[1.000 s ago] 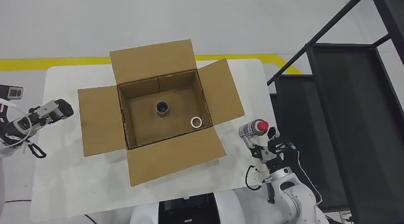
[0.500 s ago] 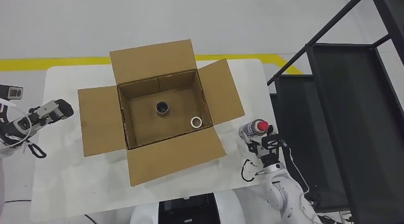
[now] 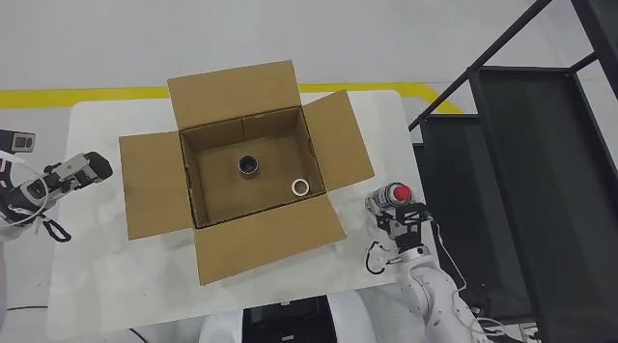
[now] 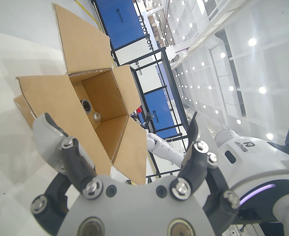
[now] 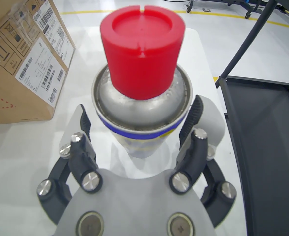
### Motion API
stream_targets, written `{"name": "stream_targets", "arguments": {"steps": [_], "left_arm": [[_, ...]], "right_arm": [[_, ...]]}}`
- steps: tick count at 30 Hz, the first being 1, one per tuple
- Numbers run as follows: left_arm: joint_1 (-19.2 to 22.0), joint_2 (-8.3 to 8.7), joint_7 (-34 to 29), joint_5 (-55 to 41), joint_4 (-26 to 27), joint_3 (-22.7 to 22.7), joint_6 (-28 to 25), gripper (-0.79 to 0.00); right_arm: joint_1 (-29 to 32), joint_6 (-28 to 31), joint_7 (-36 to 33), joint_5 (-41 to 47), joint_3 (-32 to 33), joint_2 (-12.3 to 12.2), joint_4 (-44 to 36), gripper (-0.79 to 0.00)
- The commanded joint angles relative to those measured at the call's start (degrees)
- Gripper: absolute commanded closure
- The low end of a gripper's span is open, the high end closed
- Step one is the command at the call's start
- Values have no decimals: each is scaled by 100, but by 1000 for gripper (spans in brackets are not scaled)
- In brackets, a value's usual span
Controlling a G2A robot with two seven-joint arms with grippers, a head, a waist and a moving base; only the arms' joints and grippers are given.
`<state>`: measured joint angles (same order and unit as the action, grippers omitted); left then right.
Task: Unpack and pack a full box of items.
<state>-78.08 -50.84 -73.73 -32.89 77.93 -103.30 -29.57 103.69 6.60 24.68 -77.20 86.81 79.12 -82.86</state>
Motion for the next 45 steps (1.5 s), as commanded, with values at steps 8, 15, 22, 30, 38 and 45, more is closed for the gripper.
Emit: {"name": "stream_targets", "arguments": {"steps": [8, 15, 22, 30, 38, 45], "left_arm": [[0, 0, 0, 0, 0, 0, 0, -785], [0, 0, 0, 0, 0, 0, 0, -785], [0, 0, 0, 0, 0, 0, 0, -785], [0, 0, 0, 0, 0, 0, 0, -785], [0, 0, 0, 0, 0, 0, 0, -785], [0, 0, 0, 0, 0, 0, 0, -785]], "right_arm": [[-37, 36, 50, 220, -38, -1, -11, 0], [533, 164, -26, 441, 217, -47, -1298, 0], [1384, 112, -360, 483, 690, -102, -3022, 0], [1721, -237, -409, 507, 877, -94, -4239, 0], [1762, 192, -851, 839, 330, -92, -5056, 0], [1396, 448, -2106, 1427, -737, -84, -5097, 0]]}}
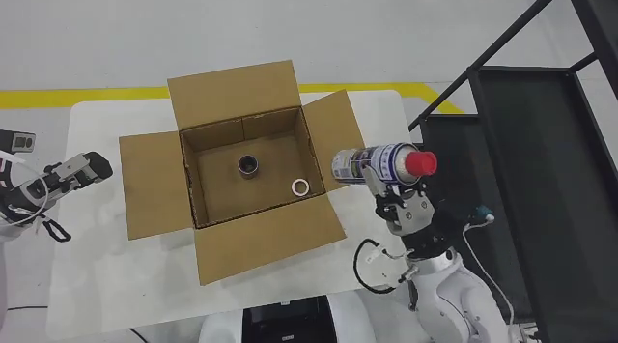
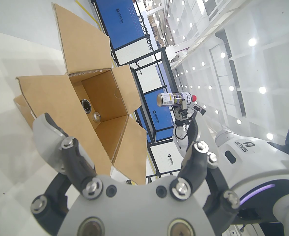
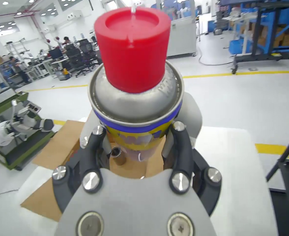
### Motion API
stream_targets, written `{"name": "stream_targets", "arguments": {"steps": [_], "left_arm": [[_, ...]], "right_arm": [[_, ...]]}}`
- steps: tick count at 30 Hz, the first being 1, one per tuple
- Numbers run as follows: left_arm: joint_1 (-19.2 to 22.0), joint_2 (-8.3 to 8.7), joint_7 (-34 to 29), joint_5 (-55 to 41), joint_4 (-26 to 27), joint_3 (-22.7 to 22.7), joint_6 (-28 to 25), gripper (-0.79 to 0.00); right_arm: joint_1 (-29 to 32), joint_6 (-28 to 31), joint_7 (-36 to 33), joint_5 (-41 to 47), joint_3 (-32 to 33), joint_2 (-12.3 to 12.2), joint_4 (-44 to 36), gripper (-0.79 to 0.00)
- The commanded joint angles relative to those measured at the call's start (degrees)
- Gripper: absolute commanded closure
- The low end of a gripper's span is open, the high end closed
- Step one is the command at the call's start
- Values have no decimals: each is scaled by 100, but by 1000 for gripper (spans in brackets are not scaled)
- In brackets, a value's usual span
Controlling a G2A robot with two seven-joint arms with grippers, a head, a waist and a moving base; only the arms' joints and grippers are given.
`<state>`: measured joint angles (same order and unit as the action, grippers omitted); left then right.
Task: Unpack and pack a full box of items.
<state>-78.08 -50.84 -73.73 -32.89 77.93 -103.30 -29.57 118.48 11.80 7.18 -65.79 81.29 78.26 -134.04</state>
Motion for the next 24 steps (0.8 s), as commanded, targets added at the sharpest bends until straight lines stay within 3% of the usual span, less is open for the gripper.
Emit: {"name": "stream_targets", "arguments": {"steps": [1, 4, 7, 14, 24], "left_arm": [[0, 0, 0, 0, 0, 0, 0, -785], [0, 0, 0, 0, 0, 0, 0, -785], [0, 0, 0, 0, 0, 0, 0, -785], [0, 0, 0, 0, 0, 0, 0, -785], [0, 0, 0, 0, 0, 0, 0, -785]], "right_arm": [[-165, -24, -676, 436, -419, 5, 56, 0], [-558, -97, -1261, 288, -921, 18, 305, 0], [-1019, -391, -1378, 228, -1322, 64, 706, 0], [-2150, -1168, -1551, -100, -1745, 170, 1625, 0], [-2991, -1857, -2098, -1127, -2285, 258, 2338, 0]]}}
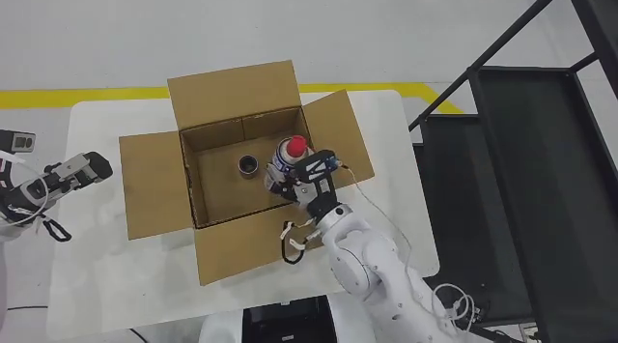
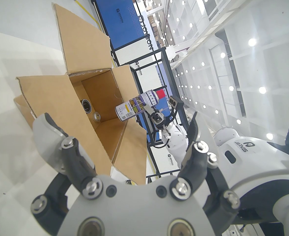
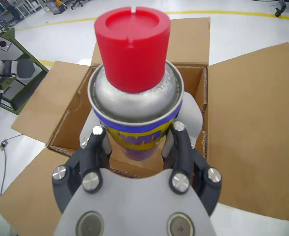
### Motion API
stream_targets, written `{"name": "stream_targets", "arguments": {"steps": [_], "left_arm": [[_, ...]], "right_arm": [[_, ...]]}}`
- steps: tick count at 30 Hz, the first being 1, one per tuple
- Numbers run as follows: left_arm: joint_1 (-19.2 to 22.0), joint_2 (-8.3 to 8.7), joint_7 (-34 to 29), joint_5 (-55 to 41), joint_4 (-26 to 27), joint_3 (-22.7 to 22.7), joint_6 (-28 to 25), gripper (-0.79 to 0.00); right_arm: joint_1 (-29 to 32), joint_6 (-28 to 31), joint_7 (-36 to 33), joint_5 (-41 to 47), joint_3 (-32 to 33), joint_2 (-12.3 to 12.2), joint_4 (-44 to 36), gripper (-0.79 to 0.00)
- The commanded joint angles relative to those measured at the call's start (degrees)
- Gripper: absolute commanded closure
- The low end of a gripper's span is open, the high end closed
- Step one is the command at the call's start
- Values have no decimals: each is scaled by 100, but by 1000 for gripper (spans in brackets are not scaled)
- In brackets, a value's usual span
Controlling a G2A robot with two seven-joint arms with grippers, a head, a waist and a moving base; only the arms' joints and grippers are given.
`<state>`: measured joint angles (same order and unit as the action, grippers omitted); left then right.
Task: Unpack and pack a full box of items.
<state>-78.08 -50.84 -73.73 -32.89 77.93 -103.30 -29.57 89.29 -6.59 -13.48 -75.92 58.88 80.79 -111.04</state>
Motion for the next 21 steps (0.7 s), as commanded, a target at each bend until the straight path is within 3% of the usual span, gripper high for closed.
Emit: {"name": "stream_targets", "arguments": {"steps": [1, 3, 21], "left_arm": [[0, 0, 0, 0, 0, 0, 0, -785], [0, 0, 0, 0, 0, 0, 0, -785], [0, 0, 0, 0, 0, 0, 0, -785]], "right_arm": [[-134, -2, -100, -251, -95, 7, 96, 0], [-212, 103, -381, -247, -205, 17, 179, 0], [-212, 103, -381, -247, -205, 17, 179, 0]]}}
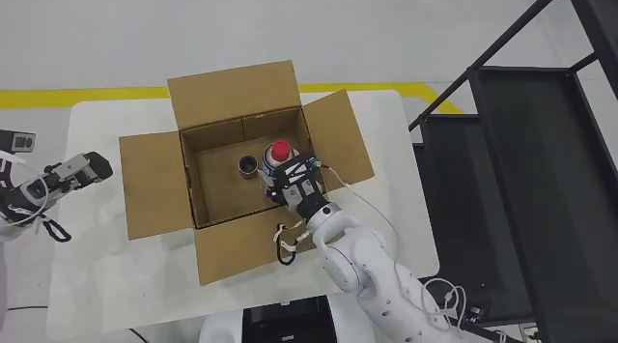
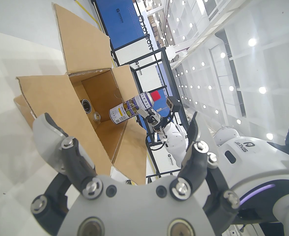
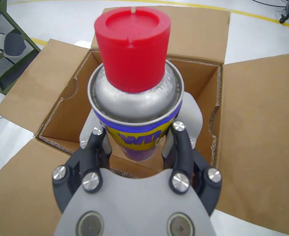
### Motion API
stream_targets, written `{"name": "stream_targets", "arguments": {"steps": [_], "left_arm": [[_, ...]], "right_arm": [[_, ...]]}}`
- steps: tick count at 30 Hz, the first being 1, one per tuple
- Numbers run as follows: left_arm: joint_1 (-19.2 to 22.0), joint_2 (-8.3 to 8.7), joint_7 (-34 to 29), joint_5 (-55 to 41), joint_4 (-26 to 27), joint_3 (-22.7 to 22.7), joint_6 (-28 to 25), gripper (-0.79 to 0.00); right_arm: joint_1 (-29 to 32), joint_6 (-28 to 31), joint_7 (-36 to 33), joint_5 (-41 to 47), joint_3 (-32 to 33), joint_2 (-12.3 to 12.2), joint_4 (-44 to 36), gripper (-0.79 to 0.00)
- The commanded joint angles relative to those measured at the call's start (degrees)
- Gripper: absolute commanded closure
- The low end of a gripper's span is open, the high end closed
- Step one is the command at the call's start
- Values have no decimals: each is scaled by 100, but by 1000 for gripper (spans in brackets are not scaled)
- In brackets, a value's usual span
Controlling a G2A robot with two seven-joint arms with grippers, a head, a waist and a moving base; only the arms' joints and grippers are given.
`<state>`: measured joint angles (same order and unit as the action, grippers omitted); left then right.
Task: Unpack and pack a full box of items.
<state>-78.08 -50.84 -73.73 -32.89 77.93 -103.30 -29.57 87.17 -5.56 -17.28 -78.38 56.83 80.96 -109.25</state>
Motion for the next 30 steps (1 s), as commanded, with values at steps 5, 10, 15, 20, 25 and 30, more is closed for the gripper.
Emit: {"name": "stream_targets", "arguments": {"steps": [5, 10, 15, 20, 25, 30], "left_arm": [[0, 0, 0, 0, 0, 0, 0, -785], [0, 0, 0, 0, 0, 0, 0, -785], [0, 0, 0, 0, 0, 0, 0, -785], [0, 0, 0, 0, 0, 0, 0, -785], [0, 0, 0, 0, 0, 0, 0, -785], [0, 0, 0, 0, 0, 0, 0, -785]], "right_arm": [[-24, 28, -16, 13, -2, 1, 1, 0], [-773, 294, -697, 207, -190, 81, 235, 0], [-1818, 370, -1453, 635, -569, 258, 993, 0], [-2555, 288, -1595, 1095, -1069, 486, 1715, 0], [-2923, 256, -1650, 1384, -1503, 677, 2148, 0], [-3129, 190, -1894, 1526, -1769, 814, 2576, 0]]}}
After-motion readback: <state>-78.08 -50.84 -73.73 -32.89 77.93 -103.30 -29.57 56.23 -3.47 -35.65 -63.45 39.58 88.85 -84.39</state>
